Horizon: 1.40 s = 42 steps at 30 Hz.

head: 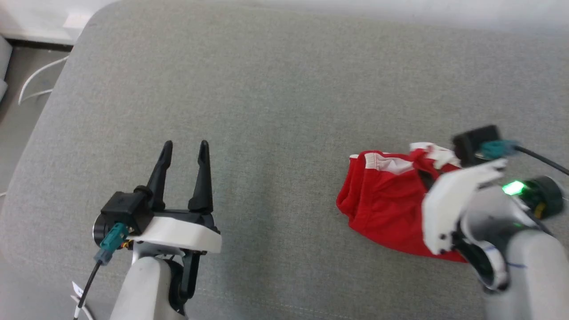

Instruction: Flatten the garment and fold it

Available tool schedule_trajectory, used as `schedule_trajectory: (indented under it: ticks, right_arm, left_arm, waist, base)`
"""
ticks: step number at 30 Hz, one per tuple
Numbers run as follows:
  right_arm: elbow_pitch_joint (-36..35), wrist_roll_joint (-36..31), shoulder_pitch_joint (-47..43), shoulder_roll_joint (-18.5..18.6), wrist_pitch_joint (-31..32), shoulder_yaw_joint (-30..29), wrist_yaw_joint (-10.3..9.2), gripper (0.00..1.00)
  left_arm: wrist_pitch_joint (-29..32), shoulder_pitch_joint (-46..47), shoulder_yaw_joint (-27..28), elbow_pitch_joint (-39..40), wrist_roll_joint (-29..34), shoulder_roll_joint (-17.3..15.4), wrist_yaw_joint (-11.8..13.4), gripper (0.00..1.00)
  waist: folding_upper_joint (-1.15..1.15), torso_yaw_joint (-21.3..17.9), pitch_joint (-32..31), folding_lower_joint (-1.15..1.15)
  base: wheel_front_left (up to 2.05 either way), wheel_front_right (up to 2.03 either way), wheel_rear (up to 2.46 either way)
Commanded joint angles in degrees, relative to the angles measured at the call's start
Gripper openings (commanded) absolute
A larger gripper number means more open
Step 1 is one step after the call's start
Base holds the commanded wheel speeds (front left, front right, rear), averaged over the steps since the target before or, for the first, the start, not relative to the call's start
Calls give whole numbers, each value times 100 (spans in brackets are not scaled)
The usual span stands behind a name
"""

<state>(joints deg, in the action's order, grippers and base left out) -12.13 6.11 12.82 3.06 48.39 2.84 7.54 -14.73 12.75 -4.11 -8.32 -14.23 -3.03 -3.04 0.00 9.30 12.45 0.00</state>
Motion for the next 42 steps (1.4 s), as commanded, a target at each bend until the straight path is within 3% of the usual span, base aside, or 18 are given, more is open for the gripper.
schedule_trajectory:
  ticks: [1,12,13,14,18,22,26,30,35,42]
  right_arm:
    - [149,15,175,-12,-1,121,-5,0]
    - [1973,497,1042,-17,-471,927,-5,1]
    - [2031,586,1078,-17,-546,988,-5,42]
    - [2071,701,1099,-17,-629,1043,-5,100]
    - [1925,965,1135,-17,-1220,1236,-5,100]
    - [1404,1475,993,-18,-2287,1182,-5,100]
    - [990,1602,631,-18,-3486,696,-5,100]
    - [946,1584,104,-18,-4250,24,-5,100]
    - [1348,1333,-375,-18,-4419,-558,-5,100]
    - [2093,1436,-446,-18,-3985,-659,-5,100]
  left_arm:
    - [-27,61,-24,18,-46,14,2,100]
    - [-27,186,-106,13,-203,14,95,100]
    - [-27,183,-106,7,-208,14,104,100]
    - [-27,173,-96,1,-209,14,114,100]
    - [-27,101,-68,-22,-177,15,119,100]
    - [-27,37,-32,-23,-114,15,102,100]
    - [-27,-30,27,-8,-50,15,97,100]
    - [-27,-97,112,29,-10,15,110,100]
    - [-27,-123,207,65,24,15,76,100]
    - [-27,-69,219,80,16,15,48,100]
  waist:
    - [0,76,101,0]
    - [0,238,326,0]
    - [0,230,318,0]
    - [0,212,300,0]
    - [0,101,172,0]
    - [0,-71,11,0]
    - [0,-279,-123,0]
    - [0,-476,-206,0]
    - [0,-601,-208,0]
    - [0,-563,-102,0]
  base:
    - [0,0,0]
    - [0,0,0]
    - [0,0,0]
    - [0,0,0]
    - [0,0,0]
    - [0,0,0]
    - [0,0,0]
    - [0,0,0]
    - [0,0,0]
    - [0,0,0]
